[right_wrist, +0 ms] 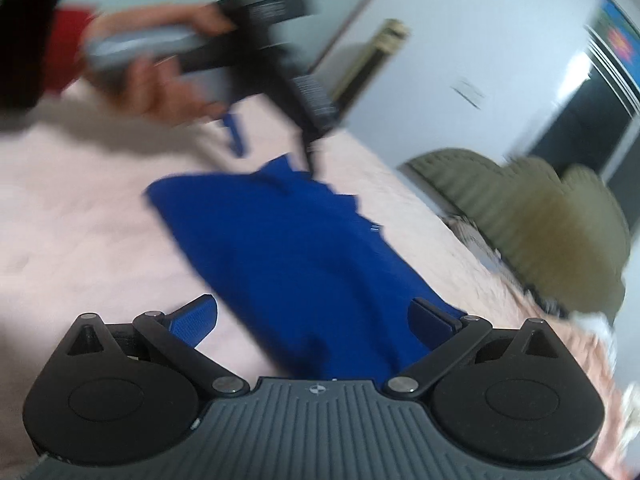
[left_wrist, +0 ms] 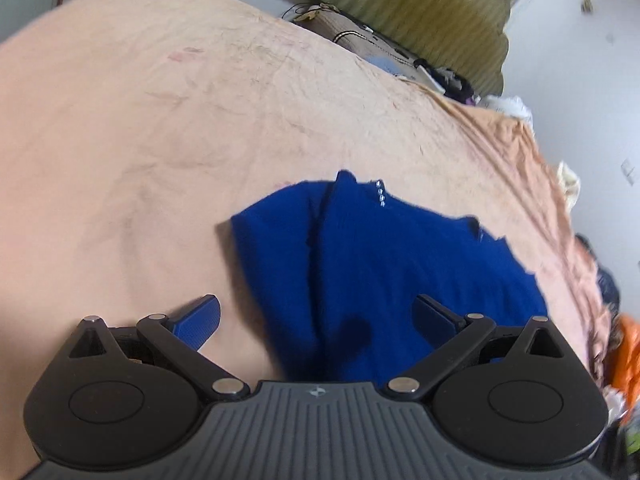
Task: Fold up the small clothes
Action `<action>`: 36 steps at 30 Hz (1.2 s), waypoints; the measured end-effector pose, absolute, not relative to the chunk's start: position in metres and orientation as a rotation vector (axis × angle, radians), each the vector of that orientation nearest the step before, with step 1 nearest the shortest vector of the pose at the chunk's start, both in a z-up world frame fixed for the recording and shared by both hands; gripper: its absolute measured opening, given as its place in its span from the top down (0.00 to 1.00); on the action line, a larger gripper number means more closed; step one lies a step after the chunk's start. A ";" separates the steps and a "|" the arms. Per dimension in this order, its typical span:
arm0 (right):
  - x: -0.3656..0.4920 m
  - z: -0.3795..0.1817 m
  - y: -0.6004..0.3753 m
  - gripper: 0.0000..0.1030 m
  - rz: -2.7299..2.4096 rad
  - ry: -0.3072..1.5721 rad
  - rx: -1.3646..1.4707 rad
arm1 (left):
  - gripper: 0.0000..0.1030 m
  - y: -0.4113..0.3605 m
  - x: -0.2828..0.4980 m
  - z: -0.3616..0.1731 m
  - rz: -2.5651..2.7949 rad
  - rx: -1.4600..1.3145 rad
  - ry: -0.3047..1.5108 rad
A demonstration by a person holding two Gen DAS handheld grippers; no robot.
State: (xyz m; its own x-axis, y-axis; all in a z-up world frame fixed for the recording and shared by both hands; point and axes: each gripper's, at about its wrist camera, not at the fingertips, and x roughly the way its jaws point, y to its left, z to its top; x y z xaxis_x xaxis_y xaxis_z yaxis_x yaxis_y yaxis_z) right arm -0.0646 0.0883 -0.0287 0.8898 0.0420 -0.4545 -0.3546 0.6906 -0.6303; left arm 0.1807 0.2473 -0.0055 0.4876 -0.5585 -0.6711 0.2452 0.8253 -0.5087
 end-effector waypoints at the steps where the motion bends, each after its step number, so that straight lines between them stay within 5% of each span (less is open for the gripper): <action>1: -0.064 -0.034 0.098 0.01 0.240 0.424 -0.823 | 0.00 0.246 0.184 -0.006 -0.509 -0.388 0.937; 9: -0.023 -0.051 0.152 0.03 0.221 0.338 -0.880 | 0.06 0.223 0.227 -0.014 -0.559 -0.543 0.956; 10: -0.017 -0.051 0.153 0.07 0.214 0.341 -0.868 | 0.13 0.217 0.230 -0.012 -0.543 -0.520 0.955; 12: -0.006 -0.051 0.156 0.17 0.210 0.352 -0.853 | 0.67 0.208 0.236 -0.011 -0.505 -0.448 0.972; 14: -0.003 -0.052 0.152 0.32 0.242 0.362 -0.856 | 0.87 0.201 0.244 -0.013 -0.454 -0.402 0.994; 16: -0.004 -0.052 0.152 0.70 0.258 0.372 -0.857 | 0.90 0.201 0.250 -0.013 -0.425 -0.447 1.011; 18: -0.004 -0.057 0.151 0.89 0.255 0.381 -0.877 | 0.90 0.194 0.246 -0.007 -0.378 -0.416 1.006; 21: -0.011 -0.052 0.142 0.96 0.272 0.366 -0.848 | 0.91 0.169 0.230 0.014 -0.304 -0.263 0.957; 36: -0.055 0.015 -0.024 0.97 0.078 0.247 -0.428 | 0.91 0.009 0.203 0.105 -0.192 0.006 0.814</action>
